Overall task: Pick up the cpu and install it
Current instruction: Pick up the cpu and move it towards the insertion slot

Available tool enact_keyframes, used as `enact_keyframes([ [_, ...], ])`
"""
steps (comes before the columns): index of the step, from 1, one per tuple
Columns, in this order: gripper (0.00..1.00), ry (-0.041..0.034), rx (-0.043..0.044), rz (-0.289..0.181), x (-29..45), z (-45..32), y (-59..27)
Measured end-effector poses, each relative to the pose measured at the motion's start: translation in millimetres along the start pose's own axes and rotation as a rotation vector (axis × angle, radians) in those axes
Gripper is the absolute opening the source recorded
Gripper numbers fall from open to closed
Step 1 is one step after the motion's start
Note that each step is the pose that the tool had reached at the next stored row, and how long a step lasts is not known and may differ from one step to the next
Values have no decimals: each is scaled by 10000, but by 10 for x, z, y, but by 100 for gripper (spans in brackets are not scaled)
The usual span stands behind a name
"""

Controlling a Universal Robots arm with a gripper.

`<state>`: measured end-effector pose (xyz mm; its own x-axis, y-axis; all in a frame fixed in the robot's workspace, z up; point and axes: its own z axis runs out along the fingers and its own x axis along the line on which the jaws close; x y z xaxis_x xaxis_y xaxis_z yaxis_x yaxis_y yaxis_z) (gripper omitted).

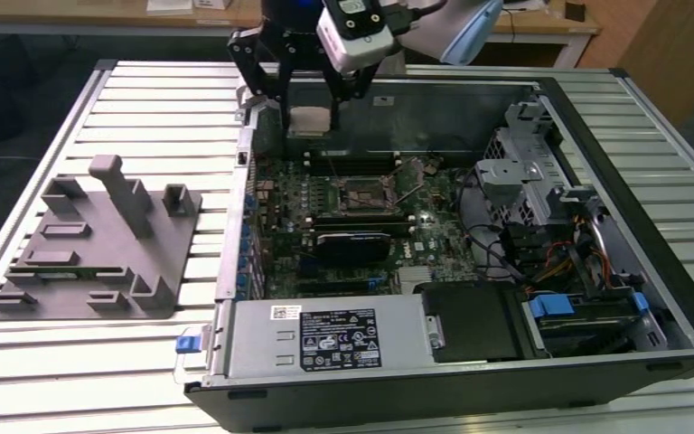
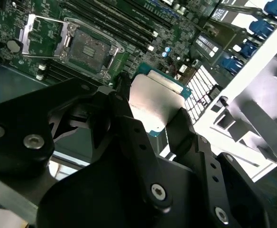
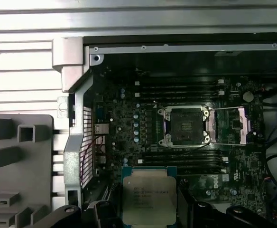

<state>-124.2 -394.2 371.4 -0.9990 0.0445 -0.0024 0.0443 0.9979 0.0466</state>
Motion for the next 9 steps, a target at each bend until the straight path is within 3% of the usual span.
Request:
enact_keyframes([
  [9,55,1,1,1,-92,101,11],
])
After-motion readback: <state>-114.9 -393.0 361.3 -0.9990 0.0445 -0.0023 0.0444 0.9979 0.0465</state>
